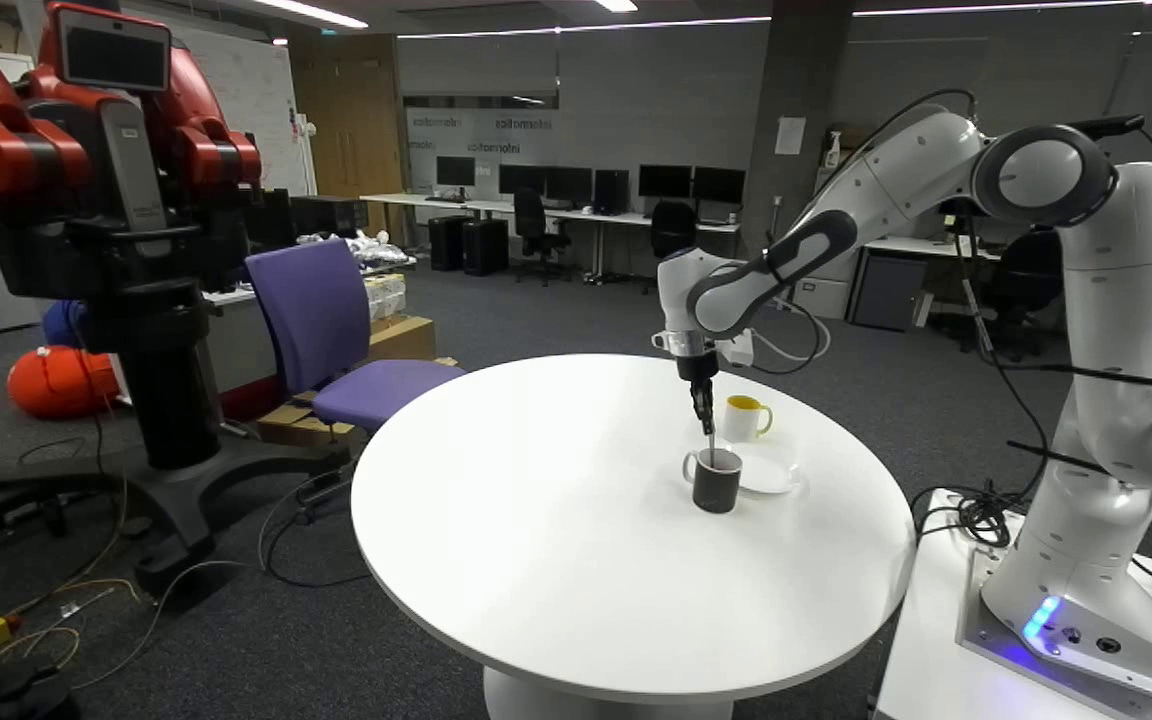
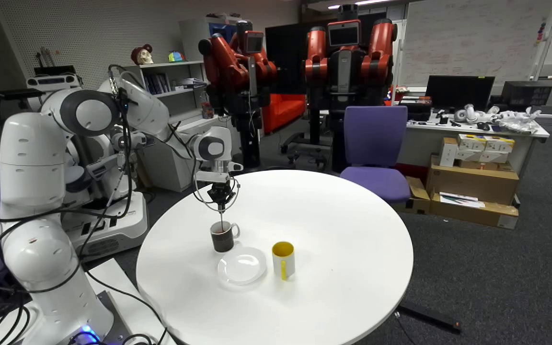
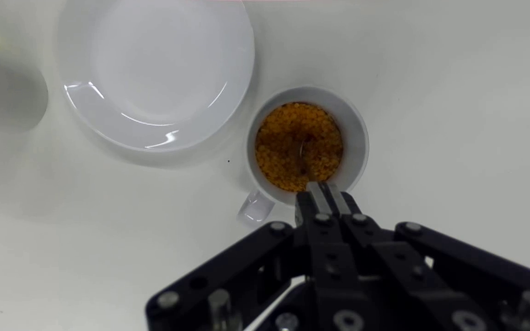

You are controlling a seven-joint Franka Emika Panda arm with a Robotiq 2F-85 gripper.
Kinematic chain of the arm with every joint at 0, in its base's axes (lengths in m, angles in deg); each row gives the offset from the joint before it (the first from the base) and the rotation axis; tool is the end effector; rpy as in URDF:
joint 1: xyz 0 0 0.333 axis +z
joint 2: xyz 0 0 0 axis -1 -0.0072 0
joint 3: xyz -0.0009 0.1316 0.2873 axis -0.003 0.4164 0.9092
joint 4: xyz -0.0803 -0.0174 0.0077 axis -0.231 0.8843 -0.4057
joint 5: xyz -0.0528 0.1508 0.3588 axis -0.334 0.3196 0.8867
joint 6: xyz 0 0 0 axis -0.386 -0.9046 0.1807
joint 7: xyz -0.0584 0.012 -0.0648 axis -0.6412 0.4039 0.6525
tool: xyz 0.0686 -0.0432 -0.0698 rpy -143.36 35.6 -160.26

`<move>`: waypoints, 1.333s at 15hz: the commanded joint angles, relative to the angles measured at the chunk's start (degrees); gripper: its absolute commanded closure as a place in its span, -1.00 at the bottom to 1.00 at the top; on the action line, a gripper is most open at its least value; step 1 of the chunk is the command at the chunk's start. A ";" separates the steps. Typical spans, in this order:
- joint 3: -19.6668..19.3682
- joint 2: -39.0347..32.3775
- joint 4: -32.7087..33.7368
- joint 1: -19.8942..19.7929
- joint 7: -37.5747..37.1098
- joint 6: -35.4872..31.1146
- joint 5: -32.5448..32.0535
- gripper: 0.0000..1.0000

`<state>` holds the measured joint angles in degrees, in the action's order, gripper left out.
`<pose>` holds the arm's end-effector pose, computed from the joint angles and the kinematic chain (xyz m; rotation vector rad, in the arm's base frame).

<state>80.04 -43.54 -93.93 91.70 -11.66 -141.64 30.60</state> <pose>0.5769 0.0441 0.2805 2.9784 0.6336 -0.3803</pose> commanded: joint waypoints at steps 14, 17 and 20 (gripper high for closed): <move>0.13 3.59 -3.31 0.36 0.14 2.60 -1.05 0.99; 0.69 3.30 -3.06 0.48 0.45 3.16 -0.80 0.99; 1.08 2.60 -2.30 0.53 0.58 2.88 -0.73 0.99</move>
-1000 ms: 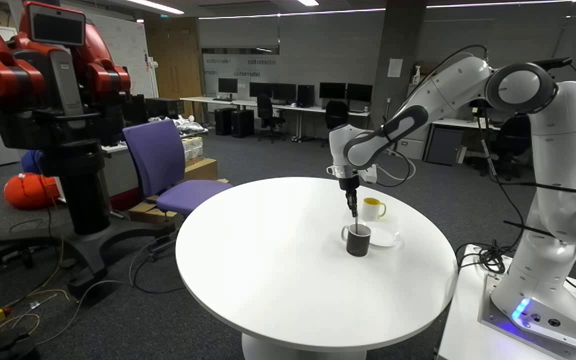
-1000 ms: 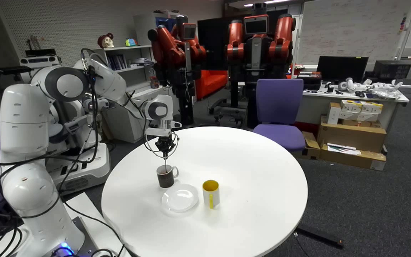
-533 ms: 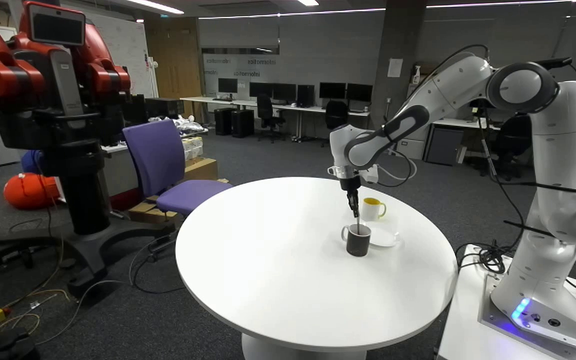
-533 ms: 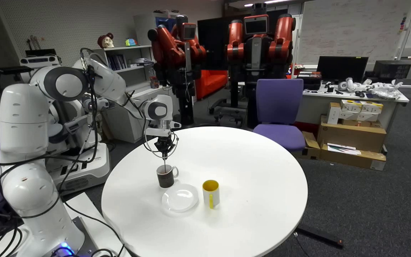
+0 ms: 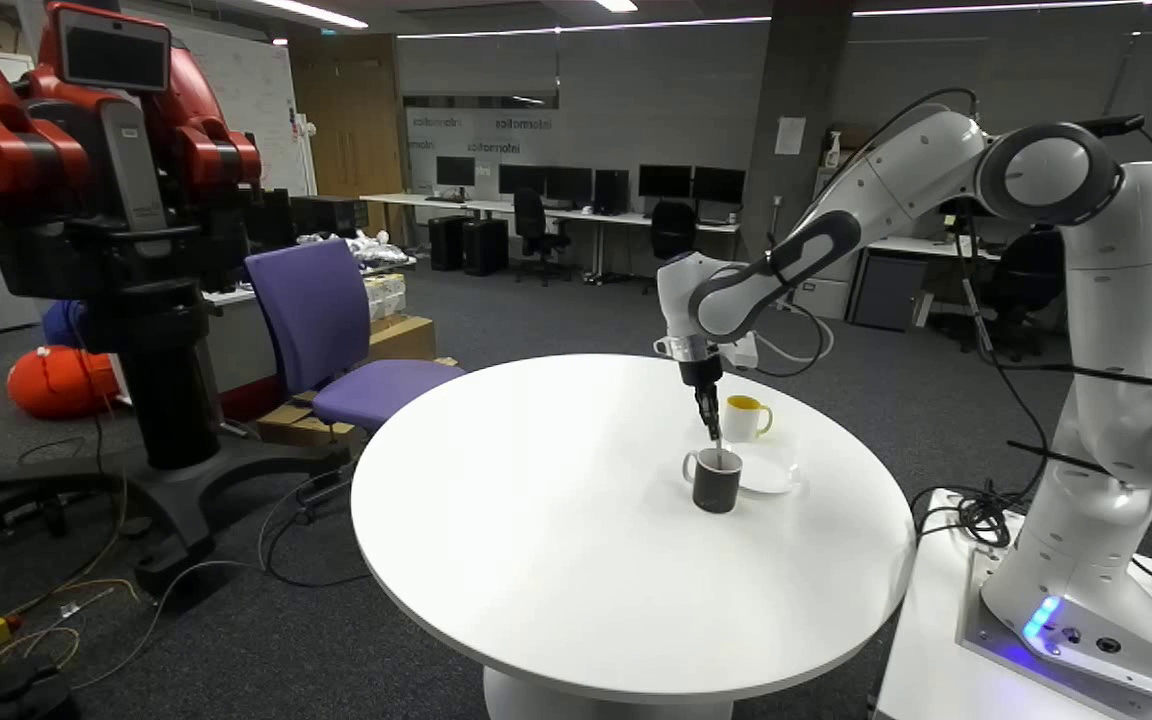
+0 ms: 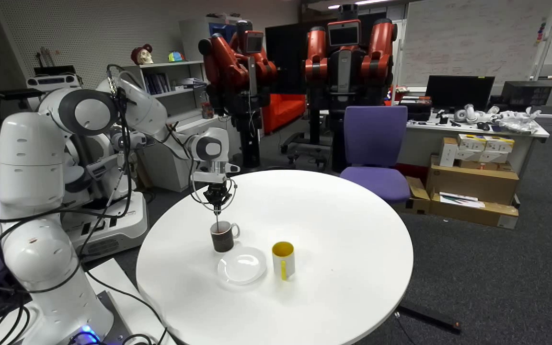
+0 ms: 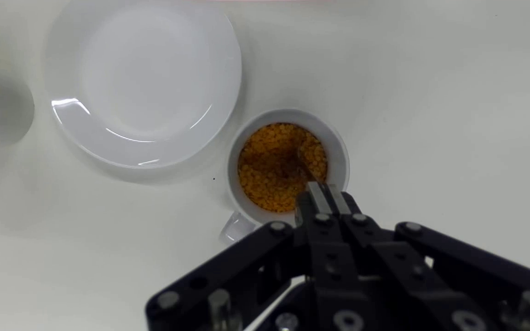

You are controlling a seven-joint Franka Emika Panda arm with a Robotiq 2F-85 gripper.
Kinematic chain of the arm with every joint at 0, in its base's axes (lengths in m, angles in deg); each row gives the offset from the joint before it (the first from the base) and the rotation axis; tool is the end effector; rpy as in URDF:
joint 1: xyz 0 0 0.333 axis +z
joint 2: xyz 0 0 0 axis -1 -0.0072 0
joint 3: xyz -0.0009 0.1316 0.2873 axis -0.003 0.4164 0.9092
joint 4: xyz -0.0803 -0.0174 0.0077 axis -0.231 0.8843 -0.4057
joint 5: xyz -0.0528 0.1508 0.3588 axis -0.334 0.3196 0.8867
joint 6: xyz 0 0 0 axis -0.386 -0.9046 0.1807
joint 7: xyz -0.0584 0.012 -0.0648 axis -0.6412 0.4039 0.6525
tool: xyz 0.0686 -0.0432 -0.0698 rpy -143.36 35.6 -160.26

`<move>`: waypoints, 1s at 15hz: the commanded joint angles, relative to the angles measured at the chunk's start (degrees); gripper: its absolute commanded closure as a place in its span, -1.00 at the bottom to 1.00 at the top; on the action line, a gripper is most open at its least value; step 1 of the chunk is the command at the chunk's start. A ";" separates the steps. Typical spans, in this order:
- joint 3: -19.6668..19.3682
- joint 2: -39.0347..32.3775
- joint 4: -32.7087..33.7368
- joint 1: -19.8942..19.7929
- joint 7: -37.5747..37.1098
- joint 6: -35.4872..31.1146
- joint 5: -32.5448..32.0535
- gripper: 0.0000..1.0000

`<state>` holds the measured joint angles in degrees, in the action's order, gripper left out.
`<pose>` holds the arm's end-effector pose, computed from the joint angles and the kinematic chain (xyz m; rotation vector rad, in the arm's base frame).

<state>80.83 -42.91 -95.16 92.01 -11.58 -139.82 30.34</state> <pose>0.5658 0.0533 0.2767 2.9628 0.6654 -0.4427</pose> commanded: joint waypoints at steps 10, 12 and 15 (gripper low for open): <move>0.09 -0.93 2.31 -0.10 0.96 0.81 -0.56 0.99; -0.09 -1.11 2.56 -0.19 0.84 0.87 -0.80 0.99; -0.50 -1.10 2.54 -0.40 0.66 0.49 -1.25 0.99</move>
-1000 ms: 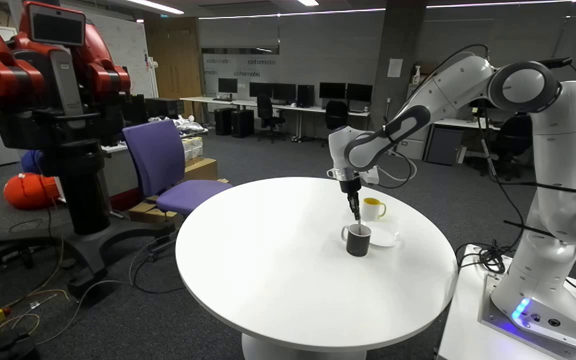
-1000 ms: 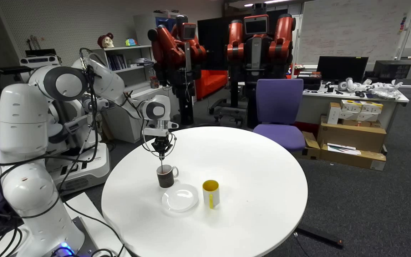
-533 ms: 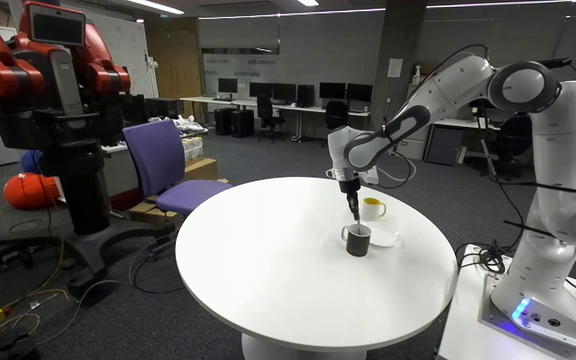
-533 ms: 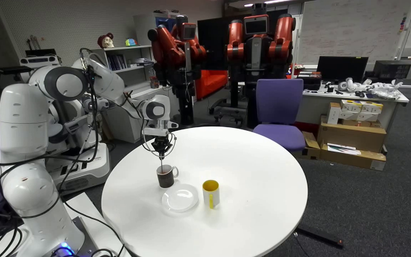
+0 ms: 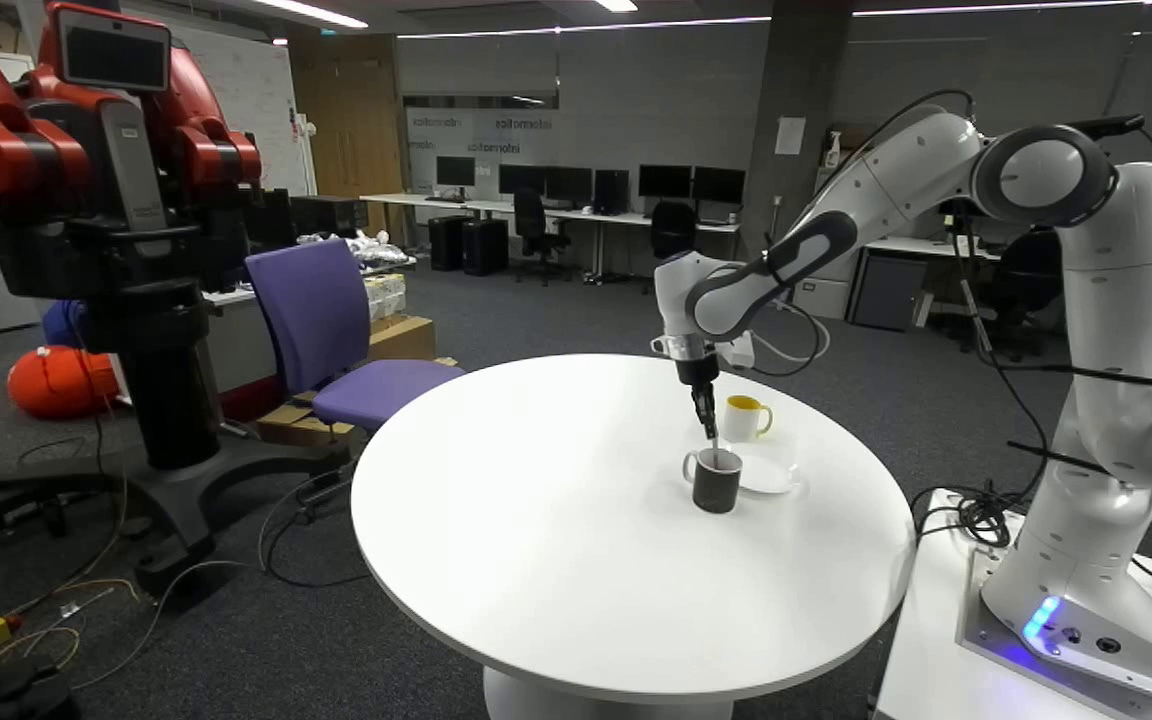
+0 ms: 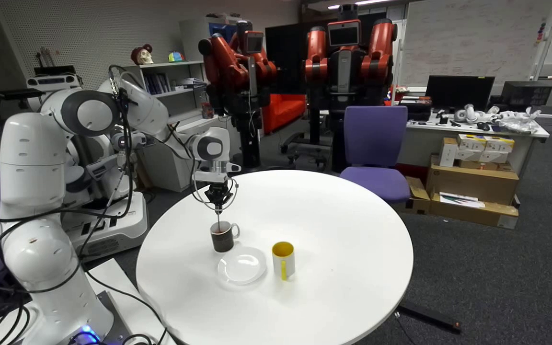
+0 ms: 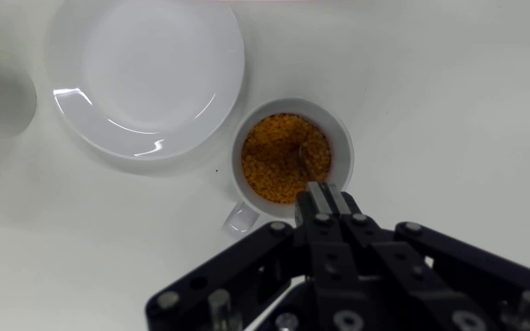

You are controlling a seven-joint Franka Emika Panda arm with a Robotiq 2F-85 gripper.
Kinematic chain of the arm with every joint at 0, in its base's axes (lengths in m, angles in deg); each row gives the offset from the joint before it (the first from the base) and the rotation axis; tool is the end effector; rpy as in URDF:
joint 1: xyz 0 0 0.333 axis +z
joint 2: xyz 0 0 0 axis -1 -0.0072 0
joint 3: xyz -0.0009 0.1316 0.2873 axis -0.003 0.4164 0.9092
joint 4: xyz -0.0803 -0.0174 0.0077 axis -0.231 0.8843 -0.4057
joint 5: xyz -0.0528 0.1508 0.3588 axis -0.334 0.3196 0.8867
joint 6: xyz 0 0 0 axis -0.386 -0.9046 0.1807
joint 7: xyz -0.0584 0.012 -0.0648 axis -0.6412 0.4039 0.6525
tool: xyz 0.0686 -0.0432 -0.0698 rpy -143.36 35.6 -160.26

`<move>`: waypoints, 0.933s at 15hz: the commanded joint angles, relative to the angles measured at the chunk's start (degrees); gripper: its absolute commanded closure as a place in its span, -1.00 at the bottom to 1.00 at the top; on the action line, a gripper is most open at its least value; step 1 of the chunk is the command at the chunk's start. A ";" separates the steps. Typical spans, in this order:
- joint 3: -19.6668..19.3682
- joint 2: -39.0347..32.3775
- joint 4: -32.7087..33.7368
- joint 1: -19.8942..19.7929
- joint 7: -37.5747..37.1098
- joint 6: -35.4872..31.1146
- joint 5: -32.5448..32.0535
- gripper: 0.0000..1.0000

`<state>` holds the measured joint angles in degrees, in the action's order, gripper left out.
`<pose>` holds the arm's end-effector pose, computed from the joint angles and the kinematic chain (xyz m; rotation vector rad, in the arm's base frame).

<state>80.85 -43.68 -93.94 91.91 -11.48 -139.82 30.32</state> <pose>0.5721 0.0530 0.2774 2.9648 0.6656 -0.4309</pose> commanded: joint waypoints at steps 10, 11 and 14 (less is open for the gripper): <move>-1.91 0.13 0.31 -1.25 0.16 -0.35 -1.28 0.99; -1.87 0.29 0.14 -1.26 0.14 -0.14 -1.22 0.99; -1.55 0.68 -0.31 -0.93 0.32 0.35 -1.04 0.99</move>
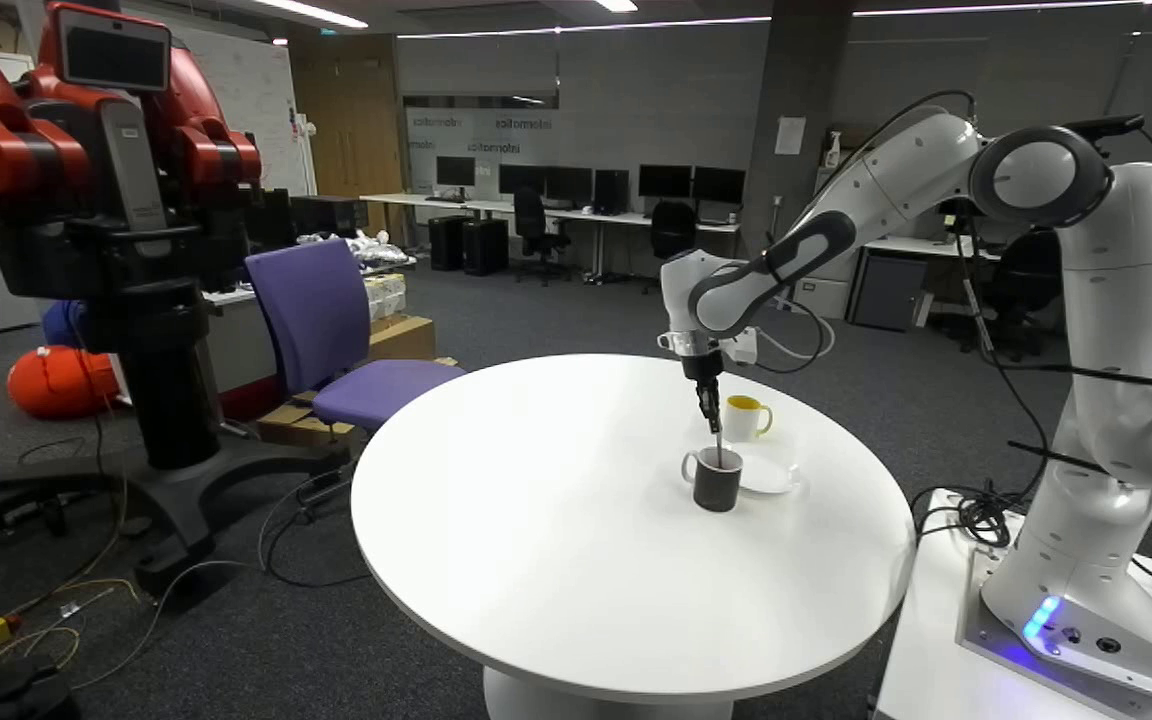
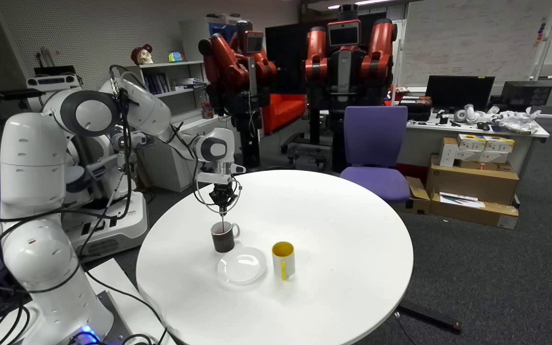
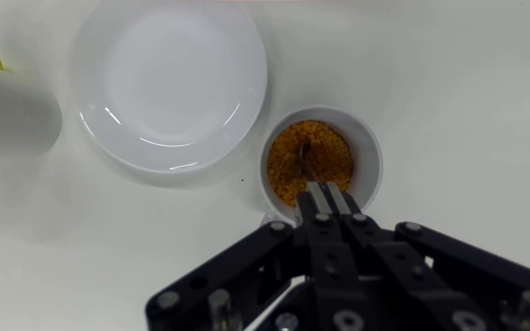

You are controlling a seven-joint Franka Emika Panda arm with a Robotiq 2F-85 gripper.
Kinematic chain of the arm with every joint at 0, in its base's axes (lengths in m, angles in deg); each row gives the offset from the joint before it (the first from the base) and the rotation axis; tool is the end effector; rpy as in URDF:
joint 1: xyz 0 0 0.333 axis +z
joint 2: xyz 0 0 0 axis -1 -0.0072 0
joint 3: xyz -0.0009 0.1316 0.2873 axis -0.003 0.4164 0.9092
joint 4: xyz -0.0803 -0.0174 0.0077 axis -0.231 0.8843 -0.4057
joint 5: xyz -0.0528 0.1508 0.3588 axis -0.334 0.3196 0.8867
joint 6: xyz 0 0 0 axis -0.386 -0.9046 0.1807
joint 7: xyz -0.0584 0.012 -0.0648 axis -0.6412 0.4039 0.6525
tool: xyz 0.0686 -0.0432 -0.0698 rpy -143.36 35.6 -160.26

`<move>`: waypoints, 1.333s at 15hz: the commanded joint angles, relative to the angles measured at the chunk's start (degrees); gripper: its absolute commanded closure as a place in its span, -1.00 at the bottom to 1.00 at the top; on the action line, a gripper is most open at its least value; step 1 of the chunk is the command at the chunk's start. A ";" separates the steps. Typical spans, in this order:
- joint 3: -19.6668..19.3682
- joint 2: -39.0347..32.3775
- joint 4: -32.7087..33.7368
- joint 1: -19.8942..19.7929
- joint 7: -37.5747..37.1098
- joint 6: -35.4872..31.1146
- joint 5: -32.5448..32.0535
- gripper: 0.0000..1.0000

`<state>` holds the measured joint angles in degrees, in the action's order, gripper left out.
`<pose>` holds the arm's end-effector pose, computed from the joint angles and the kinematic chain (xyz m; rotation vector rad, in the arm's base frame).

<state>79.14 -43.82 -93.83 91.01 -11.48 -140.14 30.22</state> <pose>0.5750 0.0273 0.2768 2.9743 0.5994 -0.4278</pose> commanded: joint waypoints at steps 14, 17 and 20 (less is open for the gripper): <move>1.57 -1.42 2.96 0.83 0.98 1.11 -0.47 0.99; 1.28 -2.43 4.12 0.67 0.77 1.17 -0.70 0.99; 0.83 -3.28 4.74 0.49 0.45 1.19 -0.97 0.99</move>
<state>80.41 -45.99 -91.10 91.83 -11.35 -140.08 30.22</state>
